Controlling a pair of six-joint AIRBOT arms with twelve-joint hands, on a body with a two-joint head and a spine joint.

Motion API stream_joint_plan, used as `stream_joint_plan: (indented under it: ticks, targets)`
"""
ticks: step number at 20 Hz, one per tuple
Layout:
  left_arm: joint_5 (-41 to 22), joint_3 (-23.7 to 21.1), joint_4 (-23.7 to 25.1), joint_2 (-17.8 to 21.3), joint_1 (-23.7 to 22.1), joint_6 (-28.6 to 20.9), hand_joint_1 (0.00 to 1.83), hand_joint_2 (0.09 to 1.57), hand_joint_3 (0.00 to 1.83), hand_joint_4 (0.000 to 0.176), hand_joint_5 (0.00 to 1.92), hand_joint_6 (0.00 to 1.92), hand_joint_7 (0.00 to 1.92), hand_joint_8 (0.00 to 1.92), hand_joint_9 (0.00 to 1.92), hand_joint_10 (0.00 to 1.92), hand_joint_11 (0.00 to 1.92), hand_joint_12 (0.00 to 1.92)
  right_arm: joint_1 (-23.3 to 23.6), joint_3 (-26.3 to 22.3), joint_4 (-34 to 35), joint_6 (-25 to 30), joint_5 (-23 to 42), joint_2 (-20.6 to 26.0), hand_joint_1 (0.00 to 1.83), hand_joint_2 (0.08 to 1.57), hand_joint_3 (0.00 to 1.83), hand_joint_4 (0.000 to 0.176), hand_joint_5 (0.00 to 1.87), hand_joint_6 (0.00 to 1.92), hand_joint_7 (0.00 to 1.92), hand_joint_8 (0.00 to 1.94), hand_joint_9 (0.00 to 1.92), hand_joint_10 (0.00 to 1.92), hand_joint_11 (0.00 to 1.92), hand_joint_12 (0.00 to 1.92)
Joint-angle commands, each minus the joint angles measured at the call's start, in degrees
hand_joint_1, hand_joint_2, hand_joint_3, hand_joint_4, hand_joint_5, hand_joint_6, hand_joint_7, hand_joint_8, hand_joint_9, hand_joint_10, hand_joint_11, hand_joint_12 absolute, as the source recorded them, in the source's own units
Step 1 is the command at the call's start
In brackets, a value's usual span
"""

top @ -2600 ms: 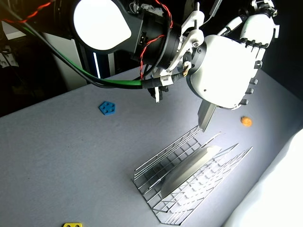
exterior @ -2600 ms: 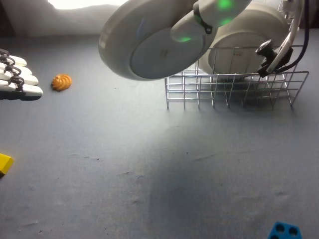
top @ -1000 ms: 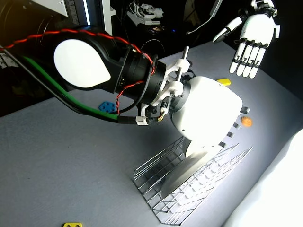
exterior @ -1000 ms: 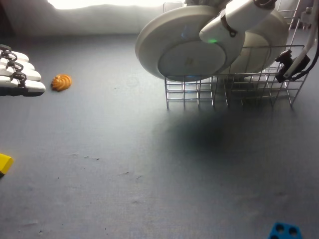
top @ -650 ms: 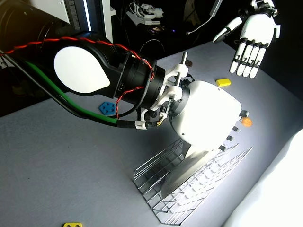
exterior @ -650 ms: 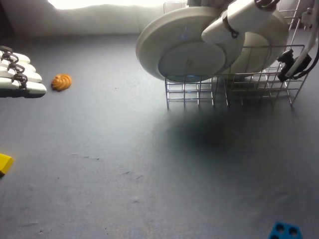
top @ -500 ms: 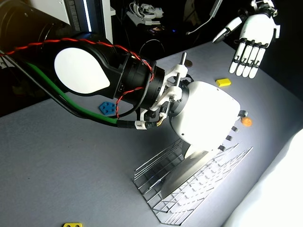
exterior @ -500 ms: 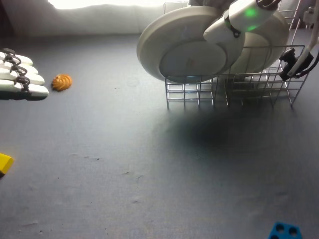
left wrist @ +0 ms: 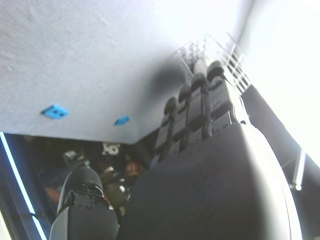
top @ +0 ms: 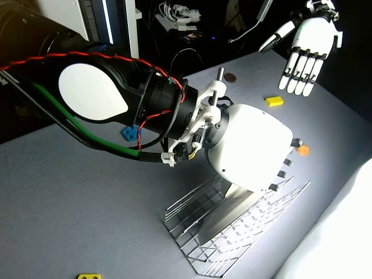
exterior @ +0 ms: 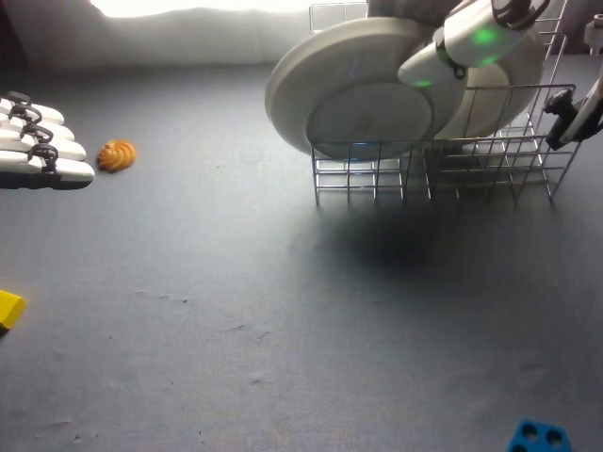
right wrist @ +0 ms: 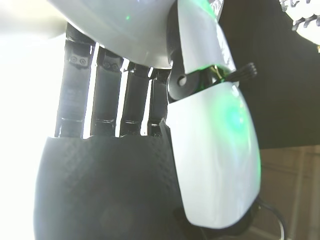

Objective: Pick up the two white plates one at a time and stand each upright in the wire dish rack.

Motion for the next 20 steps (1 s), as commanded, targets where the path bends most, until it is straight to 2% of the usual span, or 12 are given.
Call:
stream_joint_plan:
  ticks: [1,2,4,7,12,14,15,16,17,18,19,20]
  targets:
    - [-1.61,0.18,-4.27,0.30,-0.30,-0.04,0.00,1.05,0.00,0.000,0.07,0.02,0.06,0.02,0.04,0.01,0.02,0.01,0.46,0.31,0.36,-0.84,7.93,0.55,1.37,1.13,0.01,0.000,0.84,1.16,0.96,1.02,0.91,1.14,0.74,1.13]
    - [-1.61,0.17,-4.27,0.31,-0.28,-0.04,0.00,1.06,0.01,0.000,0.05,0.01,0.05,0.01,0.04,0.01,0.01,0.01,0.12,0.30,0.36,-1.88,8.16,0.54,1.37,1.14,0.00,0.000,0.82,1.19,0.95,1.04,0.89,1.16,0.74,1.14]
    - [-1.61,0.17,-4.27,0.31,-0.25,-0.04,0.00,1.05,0.00,0.000,0.04,0.00,0.04,0.01,0.05,0.01,0.03,0.01,-0.14,0.28,0.36,-3.55,8.56,0.52,1.38,1.11,0.00,0.000,0.90,1.08,1.01,0.93,0.96,1.07,0.79,1.10]
    - [-1.61,0.17,-4.27,0.30,-0.19,-0.04,0.00,1.03,0.00,0.000,0.05,0.01,0.05,0.01,0.05,0.01,0.02,0.01,-0.93,0.16,0.35,-6.88,9.62,0.52,1.38,1.10,0.00,0.000,0.91,1.08,1.01,0.90,0.96,1.07,0.78,1.08]
    - [-1.61,0.18,-4.27,0.25,-0.20,-0.04,0.00,1.04,0.00,0.000,0.02,0.00,0.01,0.00,0.01,0.00,0.00,0.00,-2.85,-0.49,0.34,-11.73,11.50,0.51,1.38,1.11,0.00,0.000,0.90,1.08,1.00,0.95,0.96,1.07,0.78,1.07]
    - [-1.61,0.18,-4.27,0.23,-0.21,-0.04,0.00,1.05,0.00,0.000,0.03,0.01,0.03,0.01,0.02,0.01,0.00,0.00,-3.56,-0.71,0.33,-13.88,12.76,0.51,1.36,1.16,0.00,0.000,0.79,1.23,0.91,1.09,0.85,1.24,0.71,1.14]
    - [-1.61,0.17,-4.27,0.23,-0.21,-0.04,0.00,1.04,0.00,0.000,0.01,0.00,0.02,0.00,0.02,0.01,0.00,0.00,-3.93,-0.79,0.33,-14.93,13.35,0.51,1.37,1.13,0.00,0.000,0.86,1.14,0.96,1.00,0.90,1.16,0.72,1.13]
    - [-1.61,0.17,-4.27,0.23,-0.22,-0.04,0.00,1.04,0.00,0.000,0.01,0.00,0.01,0.00,0.01,0.00,0.00,0.00,-4.29,-0.83,0.33,-15.78,13.68,0.50,1.37,1.13,0.00,0.000,0.86,1.13,0.96,1.00,0.91,1.16,0.72,1.12]
    - [-1.61,0.16,-4.27,0.22,-0.26,-0.04,0.00,1.03,0.00,0.000,0.01,0.00,0.01,0.00,0.01,0.00,0.00,0.00,-4.60,-0.84,0.33,-16.12,13.73,0.49,1.23,1.15,0.00,0.000,0.85,1.18,0.95,1.04,0.88,0.77,0.68,1.13]
    - [-1.61,0.14,-4.27,0.21,-0.28,-0.04,0.00,1.03,0.00,0.000,0.01,0.00,0.00,0.00,0.00,0.00,0.00,0.00,-4.95,-0.84,0.33,-16.78,13.99,0.48,1.21,1.16,0.00,0.005,0.84,1.20,0.95,1.05,0.92,0.54,0.64,1.15]
    - [-1.62,0.14,-4.27,0.20,-0.33,-0.04,0.00,1.04,0.00,0.000,0.02,0.00,0.01,0.00,0.02,0.01,0.00,0.00,-5.30,-0.84,0.33,-17.31,14.50,0.48,1.20,1.17,0.00,0.003,0.81,1.24,0.95,1.06,0.93,0.41,0.59,1.17]
    - [-1.62,0.14,-4.27,0.19,-0.36,-0.04,0.00,1.04,0.00,0.000,0.03,0.01,0.03,0.01,0.02,0.01,0.00,0.00,-5.49,-0.84,0.32,-17.56,14.63,0.48,1.15,1.17,0.00,0.000,0.85,1.17,0.87,0.59,0.92,0.33,0.55,1.18]
